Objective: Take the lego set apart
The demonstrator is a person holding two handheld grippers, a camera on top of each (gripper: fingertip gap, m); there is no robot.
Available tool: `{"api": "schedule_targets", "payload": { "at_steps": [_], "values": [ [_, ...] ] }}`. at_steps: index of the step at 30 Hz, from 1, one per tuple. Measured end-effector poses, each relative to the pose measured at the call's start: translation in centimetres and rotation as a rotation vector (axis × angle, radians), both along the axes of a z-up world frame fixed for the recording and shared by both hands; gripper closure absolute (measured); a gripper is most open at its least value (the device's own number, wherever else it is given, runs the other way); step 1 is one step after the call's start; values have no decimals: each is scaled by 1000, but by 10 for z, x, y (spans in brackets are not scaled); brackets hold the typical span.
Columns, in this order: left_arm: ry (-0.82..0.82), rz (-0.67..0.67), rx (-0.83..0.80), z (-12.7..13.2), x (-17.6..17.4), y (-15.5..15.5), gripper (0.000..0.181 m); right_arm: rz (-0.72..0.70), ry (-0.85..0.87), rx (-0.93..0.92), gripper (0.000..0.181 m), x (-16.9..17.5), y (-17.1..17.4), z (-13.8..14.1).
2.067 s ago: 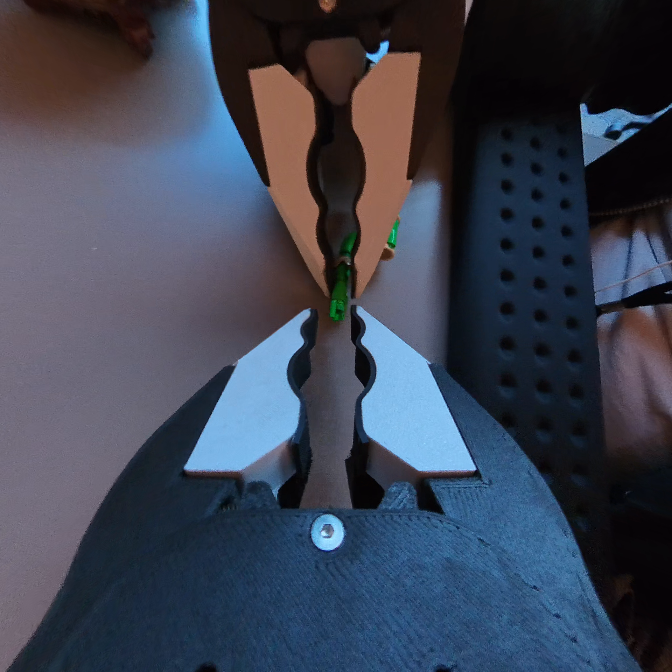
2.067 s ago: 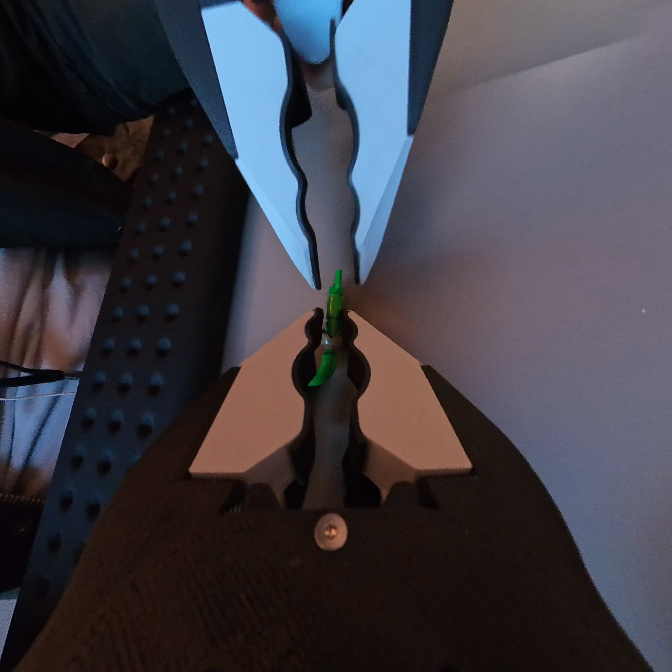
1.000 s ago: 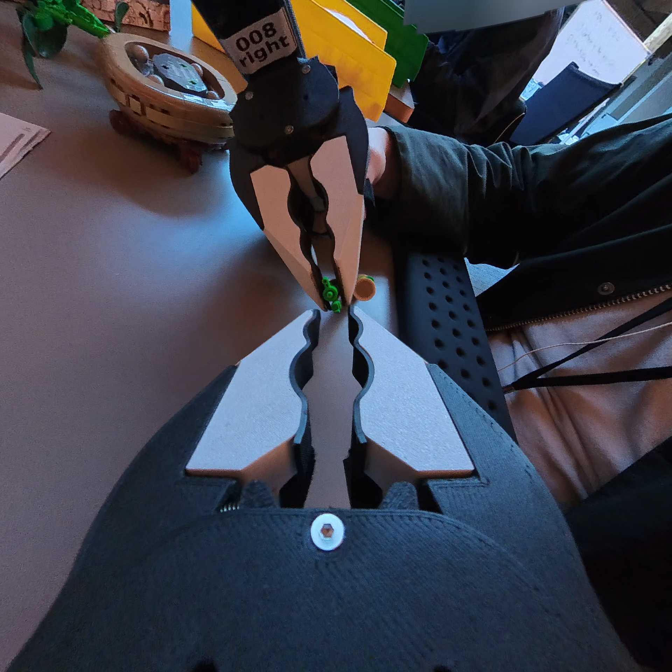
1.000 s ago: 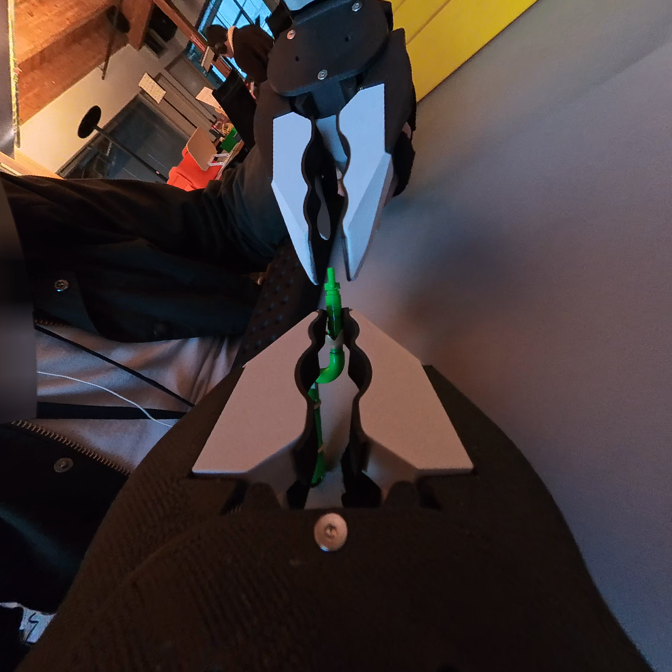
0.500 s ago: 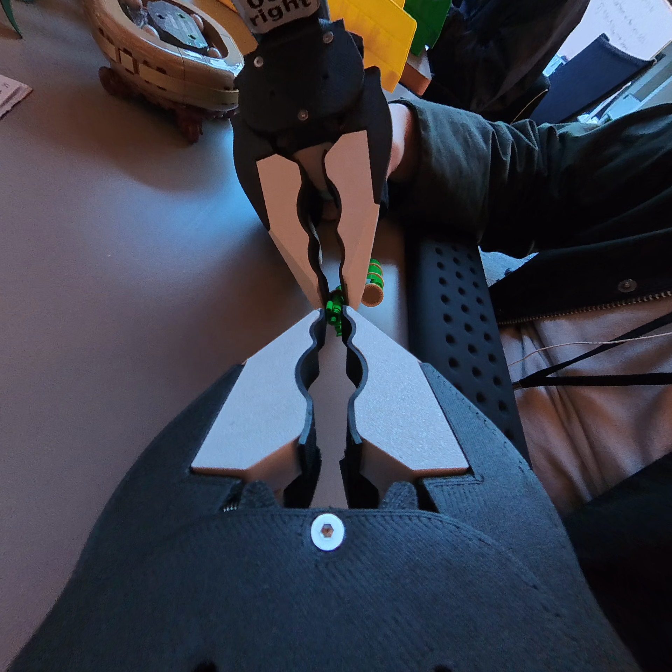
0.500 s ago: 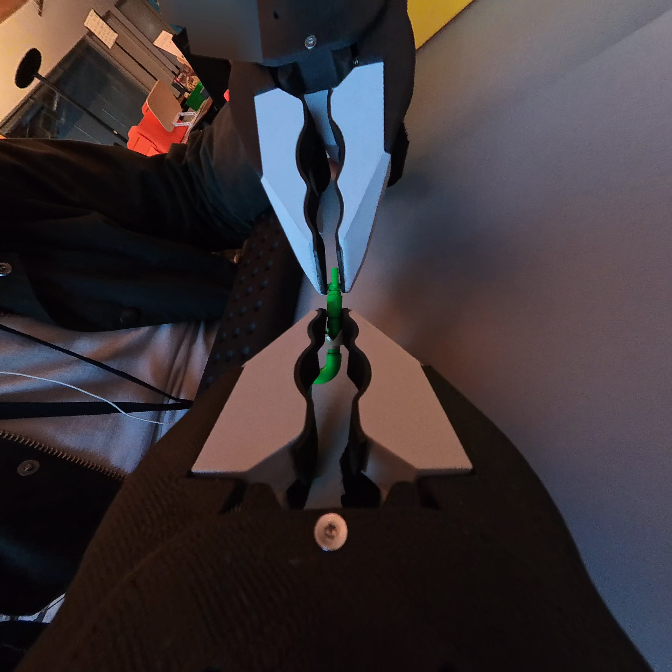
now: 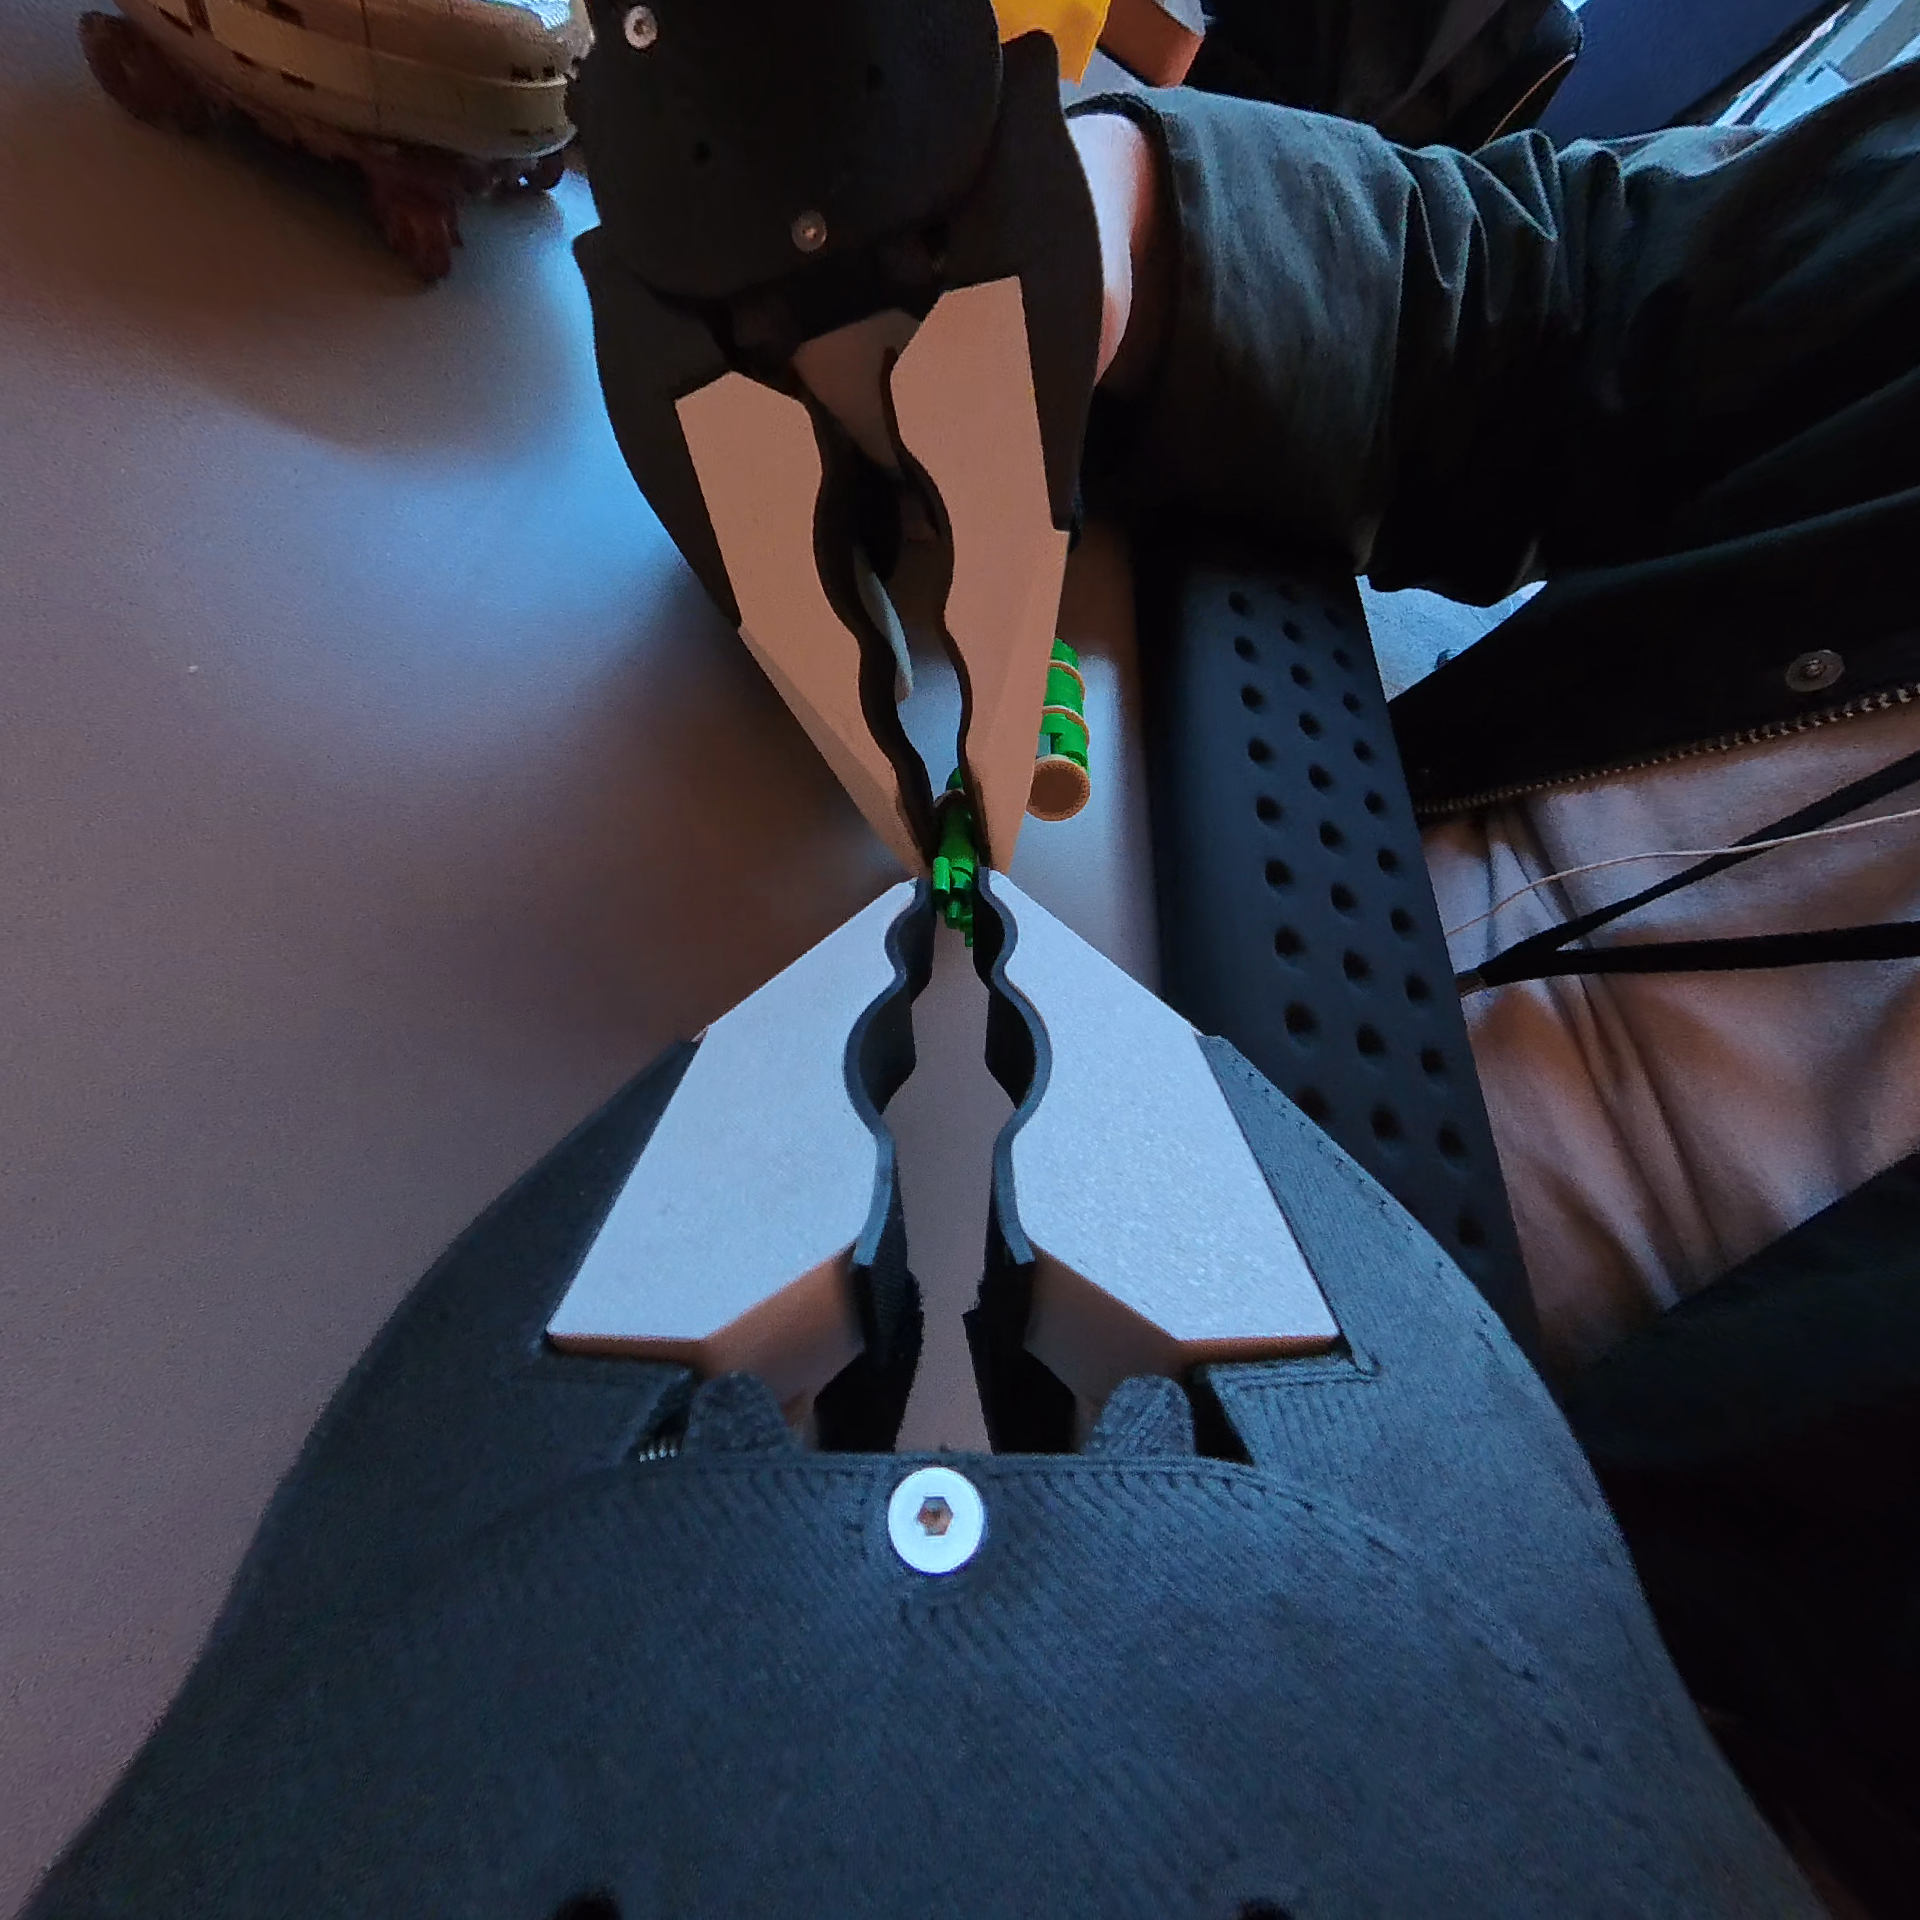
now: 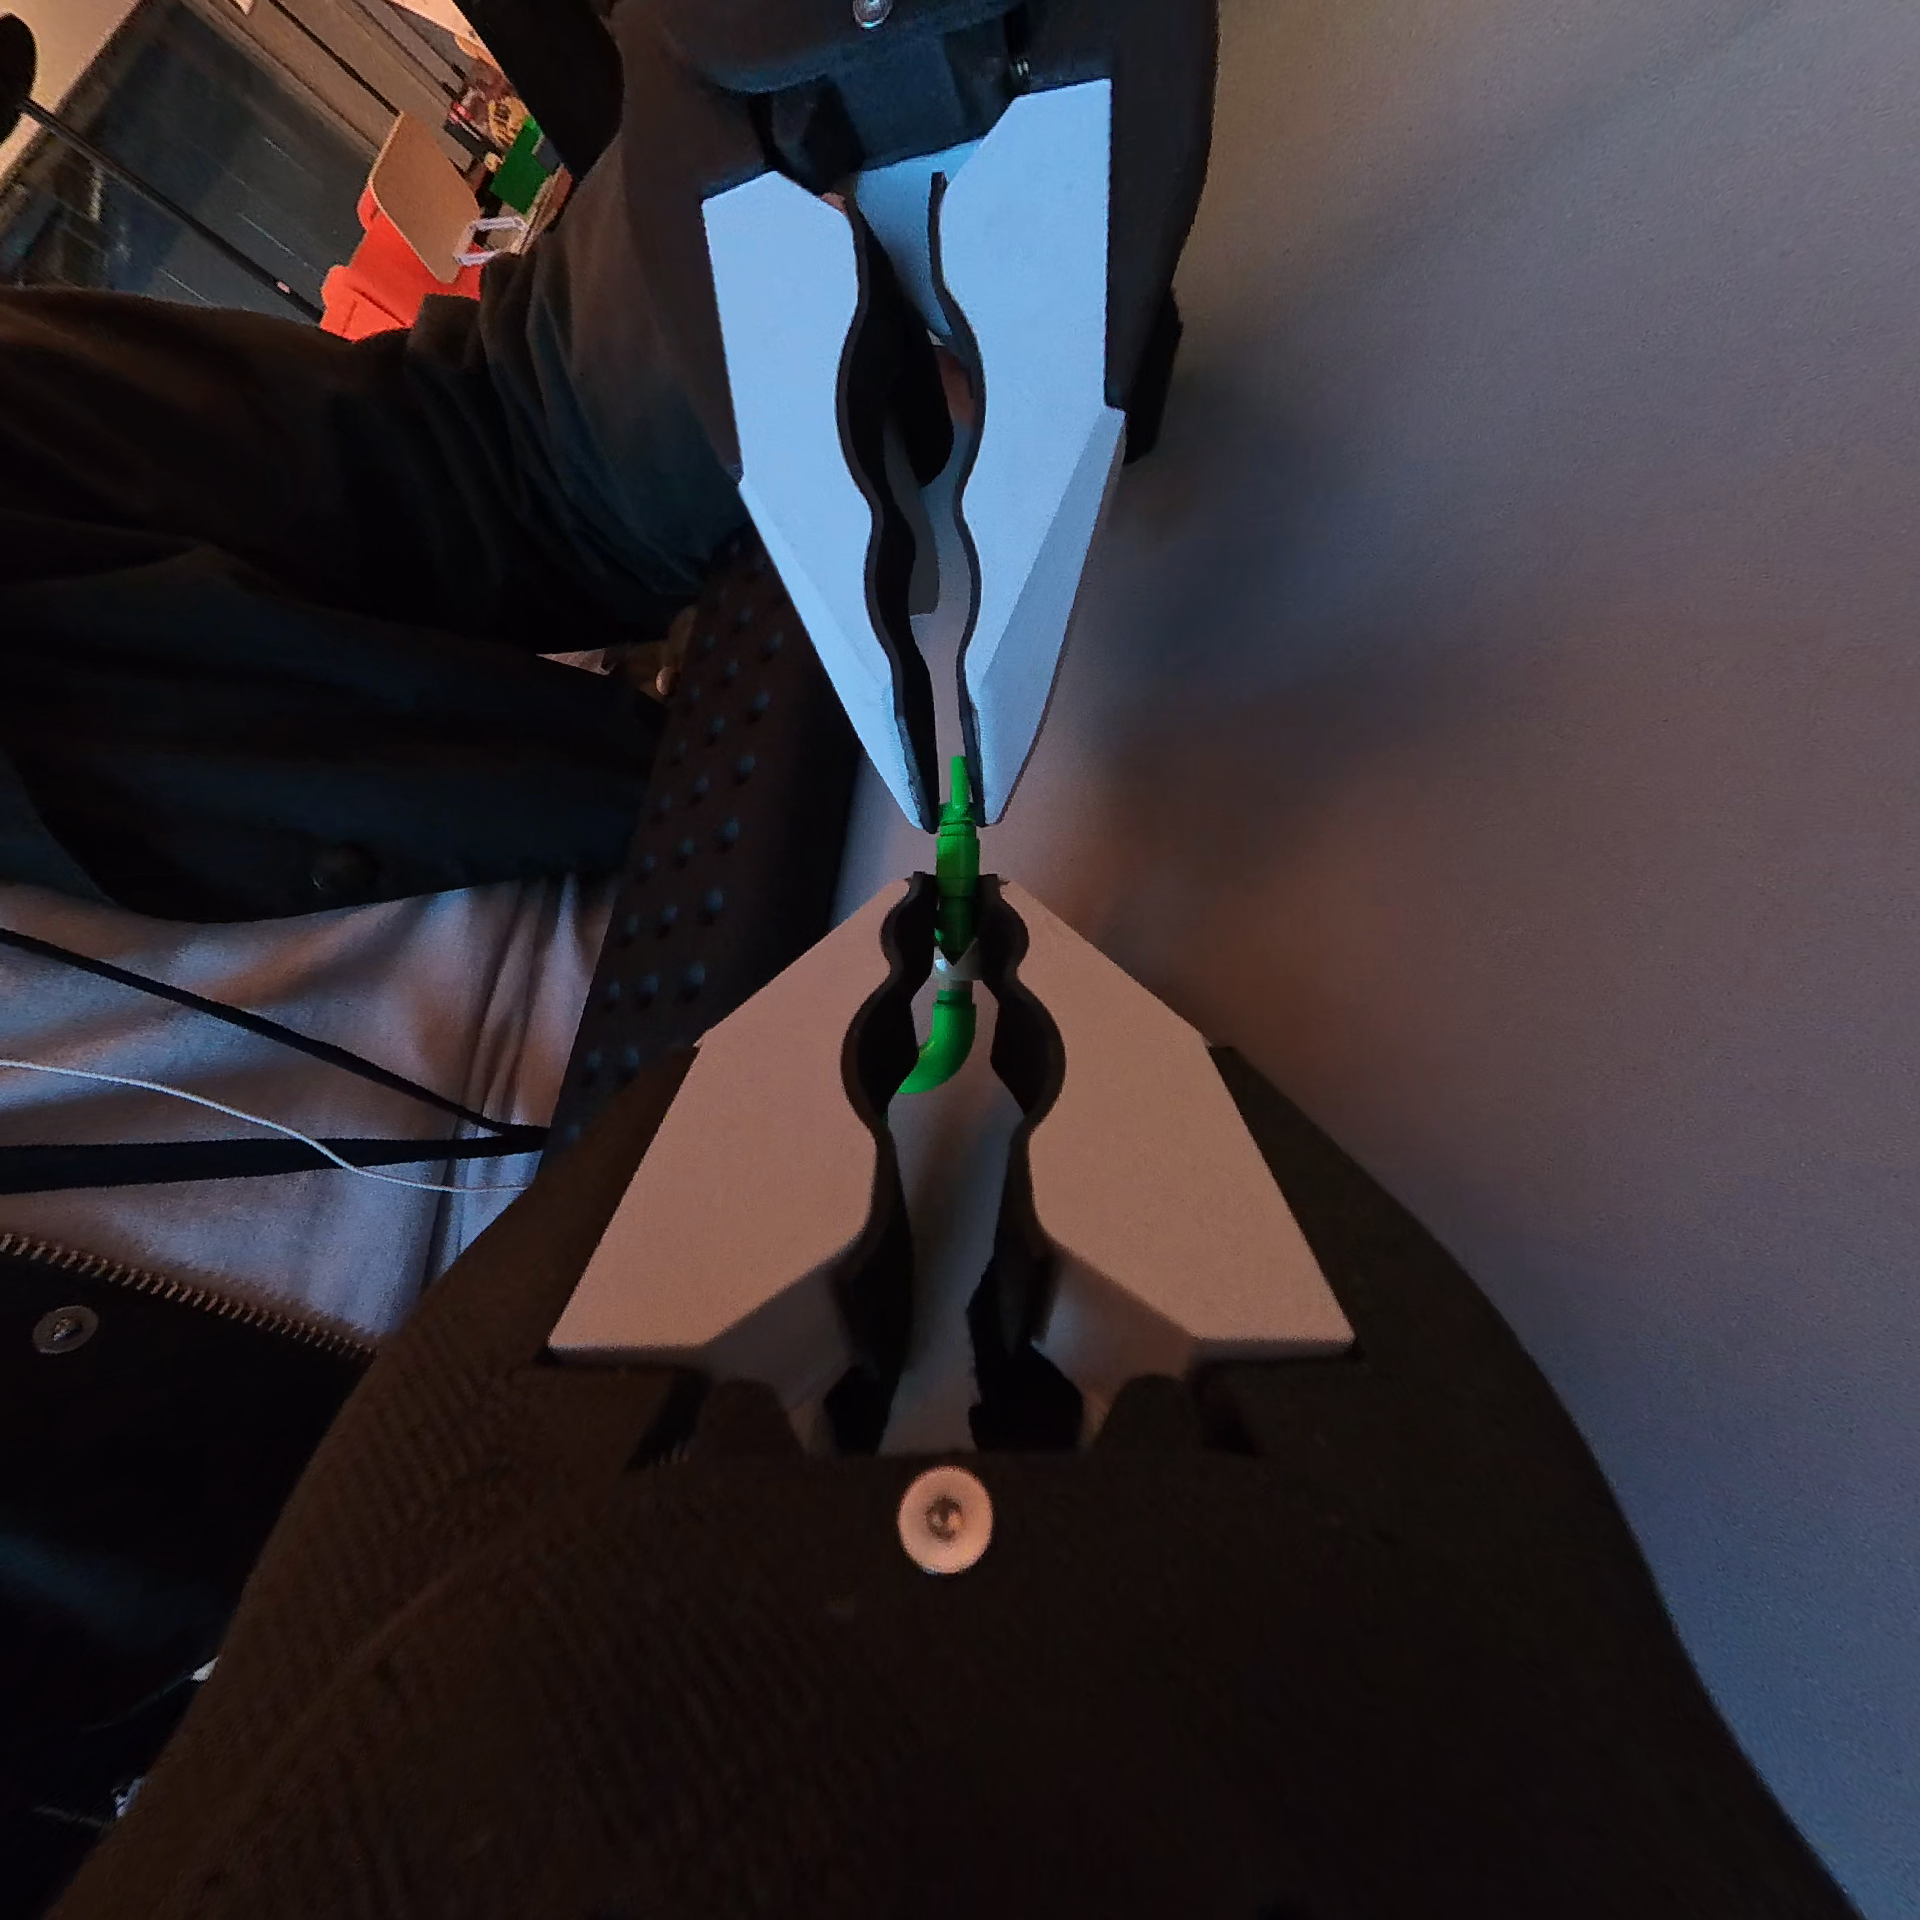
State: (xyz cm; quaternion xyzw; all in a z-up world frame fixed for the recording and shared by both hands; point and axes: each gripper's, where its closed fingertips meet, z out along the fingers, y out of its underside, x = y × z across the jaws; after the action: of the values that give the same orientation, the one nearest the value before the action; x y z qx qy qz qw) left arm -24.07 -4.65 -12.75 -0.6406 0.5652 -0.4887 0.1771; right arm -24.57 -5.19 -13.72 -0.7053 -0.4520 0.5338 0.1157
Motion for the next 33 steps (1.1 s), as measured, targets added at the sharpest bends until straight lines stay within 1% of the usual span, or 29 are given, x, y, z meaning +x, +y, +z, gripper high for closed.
{"api": "schedule_targets", "payload": {
  "at_steps": [6, 7, 8, 9, 11, 12, 13, 14, 15, 16, 17, 20, 22, 24, 28, 31, 33],
  "values": [
    [18, -13, -21, -2, -3, -3, 176, 0, -14, -13, 173, -1, -2, -2],
    [41, -12, -19, -5, -6, -1, 181, 4, -41, -12, 174, 1, -3, -6],
    [95, 34, 33, -13, -17, 12, 181, 44, -105, -13, 173, 10, -9, -14],
    [90, 85, 51, -12, -29, 25, 181, 20, -69, -12, 174, 13, -6, -10],
    [-80, 81, -99, 18, -41, 22, 181, -57, 17, -27, 175, 14, 8, 3],
    [-104, 96, -110, 22, -45, 23, 181, -59, 15, -21, 174, 14, 10, 2],
    [-95, 113, -87, 19, -45, 25, 181, -51, 5, -10, 174, 12, 11, 1],
    [-86, 110, -73, 17, -42, 24, 179, -39, 13, -1, 174, 9, 11, 2],
    [-77, 112, -73, 16, -35, 22, 160, -36, 24, 14, 174, 6, 12, 3],
    [-71, 112, -81, 14, -27, 19, 146, -40, 41, 30, 174, 3, 14, 6],
    [-62, 95, -94, 12, -20, 14, 146, -37, 52, 39, 174, 1, 14, 7],
    [-2, 80, -89, -1, -3, 7, 157, -26, 38, 52, 174, -1, 12, 5],
    [-9, 55, -110, 0, 3, 2, 167, -16, 28, 59, 174, -2, 11, 3],
    [-1, 63, -106, -2, 3, 3, 174, -7, 25, 63, 174, -2, 9, 3],
    [-16, 82, -115, 1, 2, 6, 175, -10, 25, 59, 174, -3, 9, 3],
    [-10, 78, -90, 0, 2, 6, 175, -7, 19, 58, 174, -3, 9, 2],
    [-6, 70, -102, 0, 2, 4, 175, 2, 16, 61, 173, -3, 7, 1]
  ]
}}
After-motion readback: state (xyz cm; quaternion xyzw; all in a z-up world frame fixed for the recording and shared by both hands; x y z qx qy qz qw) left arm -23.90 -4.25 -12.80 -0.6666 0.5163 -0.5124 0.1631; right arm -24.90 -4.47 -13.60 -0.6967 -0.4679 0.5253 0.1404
